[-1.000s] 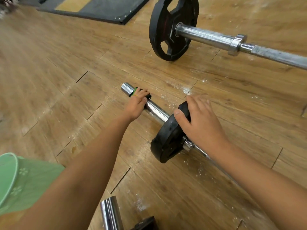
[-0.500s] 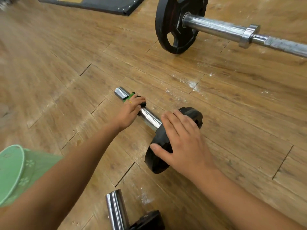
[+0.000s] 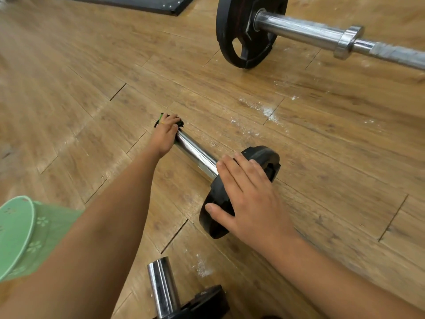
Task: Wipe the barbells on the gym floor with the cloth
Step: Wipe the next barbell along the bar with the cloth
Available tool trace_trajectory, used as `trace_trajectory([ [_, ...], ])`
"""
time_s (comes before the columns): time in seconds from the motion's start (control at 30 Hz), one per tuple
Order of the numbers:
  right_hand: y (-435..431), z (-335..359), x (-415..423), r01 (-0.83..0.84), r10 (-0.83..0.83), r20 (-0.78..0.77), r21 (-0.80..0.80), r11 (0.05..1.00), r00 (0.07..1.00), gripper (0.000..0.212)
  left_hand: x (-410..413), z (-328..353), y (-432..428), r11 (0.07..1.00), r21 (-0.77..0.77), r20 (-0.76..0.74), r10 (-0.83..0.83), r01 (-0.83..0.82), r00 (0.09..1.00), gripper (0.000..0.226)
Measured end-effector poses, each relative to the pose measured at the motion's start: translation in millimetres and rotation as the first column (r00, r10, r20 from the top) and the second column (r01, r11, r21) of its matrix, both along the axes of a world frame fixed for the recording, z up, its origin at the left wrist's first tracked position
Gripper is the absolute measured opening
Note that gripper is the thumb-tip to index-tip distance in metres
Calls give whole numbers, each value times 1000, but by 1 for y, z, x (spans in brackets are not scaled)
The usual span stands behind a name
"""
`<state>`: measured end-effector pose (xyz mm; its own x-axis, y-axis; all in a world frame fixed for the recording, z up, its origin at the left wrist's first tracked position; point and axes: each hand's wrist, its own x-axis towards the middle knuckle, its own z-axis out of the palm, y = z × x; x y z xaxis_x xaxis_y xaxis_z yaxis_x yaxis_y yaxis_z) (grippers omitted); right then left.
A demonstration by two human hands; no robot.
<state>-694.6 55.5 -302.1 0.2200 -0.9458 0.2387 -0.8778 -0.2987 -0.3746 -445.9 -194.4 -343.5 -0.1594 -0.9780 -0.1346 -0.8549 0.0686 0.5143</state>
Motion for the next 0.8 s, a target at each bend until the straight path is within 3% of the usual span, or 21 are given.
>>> trace_trajectory([
  [0.1,-2,0,1,7,-7,23,3,1000,1000,78,-5,0,2,1000,-7,9,-1,1,1000,38],
  [0.2,-5,1,0,24,-25,56,16,1000,998,78,-16,4,28,981,6,29,-196,196,980,35],
  [0.37,-4,4,1,19,-22,62,50,999,998,78,-22,3,62,865,-27,91,-498,502,863,38],
  [0.43,-4,6,0,9,-13,57,68,998,998,79,-22,5,51,886,-57,97,-453,459,886,35],
  [0.57,-7,10,-7,36,-48,110,105,994,993,79,-44,2,36,979,-126,90,-151,162,984,37],
  [0.7,-17,12,-20,61,-83,192,117,991,978,80,-44,-6,63,914,-161,46,-370,372,928,38],
  [0.8,-25,13,-29,60,-90,239,128,990,967,82,-39,-4,45,937,-104,28,-333,334,943,42],
])
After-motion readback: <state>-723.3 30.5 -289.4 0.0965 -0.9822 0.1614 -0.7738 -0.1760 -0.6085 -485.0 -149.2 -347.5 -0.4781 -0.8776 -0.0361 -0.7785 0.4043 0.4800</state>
